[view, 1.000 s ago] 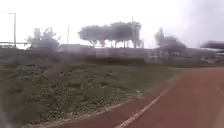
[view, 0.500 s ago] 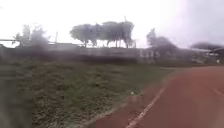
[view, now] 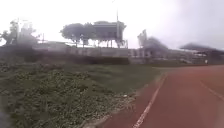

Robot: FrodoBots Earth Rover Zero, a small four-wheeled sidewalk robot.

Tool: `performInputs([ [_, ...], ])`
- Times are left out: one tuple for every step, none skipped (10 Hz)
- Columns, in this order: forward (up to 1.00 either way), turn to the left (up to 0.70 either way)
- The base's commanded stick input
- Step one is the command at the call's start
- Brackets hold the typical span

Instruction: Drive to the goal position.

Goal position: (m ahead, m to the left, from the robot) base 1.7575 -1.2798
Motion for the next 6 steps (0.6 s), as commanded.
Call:
performInputs([
  [0.5, -0.46],
  [0.5, -0.46],
  [0.5, -0.46],
  [0.5, -0.47],
  [0.5, -0.46],
  [0.5, -0.46],
])
